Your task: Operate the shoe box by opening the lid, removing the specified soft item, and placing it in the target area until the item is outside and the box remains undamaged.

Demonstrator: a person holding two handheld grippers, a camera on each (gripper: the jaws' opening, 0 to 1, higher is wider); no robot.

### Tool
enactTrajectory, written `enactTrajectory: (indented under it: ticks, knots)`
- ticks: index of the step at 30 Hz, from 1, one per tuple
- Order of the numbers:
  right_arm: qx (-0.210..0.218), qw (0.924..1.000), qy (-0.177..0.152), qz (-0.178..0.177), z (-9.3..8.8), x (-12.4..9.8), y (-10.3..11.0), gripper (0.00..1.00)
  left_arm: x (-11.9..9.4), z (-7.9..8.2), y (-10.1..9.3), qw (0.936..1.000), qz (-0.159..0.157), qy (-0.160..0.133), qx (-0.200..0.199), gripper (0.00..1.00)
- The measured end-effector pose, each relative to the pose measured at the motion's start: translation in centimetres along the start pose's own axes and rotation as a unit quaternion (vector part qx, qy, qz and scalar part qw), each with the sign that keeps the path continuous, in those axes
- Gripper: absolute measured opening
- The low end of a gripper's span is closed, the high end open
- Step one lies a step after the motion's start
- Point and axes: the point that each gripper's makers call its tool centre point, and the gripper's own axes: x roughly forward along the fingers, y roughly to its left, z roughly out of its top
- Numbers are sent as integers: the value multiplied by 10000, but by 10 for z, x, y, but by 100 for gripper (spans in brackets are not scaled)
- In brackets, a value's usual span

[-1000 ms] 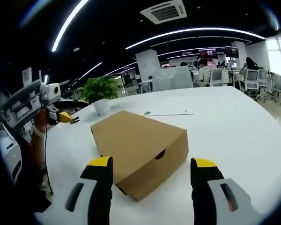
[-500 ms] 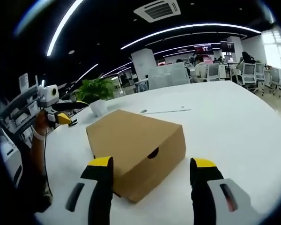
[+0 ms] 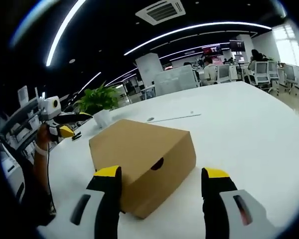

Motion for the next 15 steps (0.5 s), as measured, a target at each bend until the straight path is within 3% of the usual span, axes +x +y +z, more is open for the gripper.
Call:
enactTrajectory:
  ticks: [15]
  knots:
    - [158,9999,41,-27,-3,3,-1,65,3,6,1,9999,-16,-105,1,84]
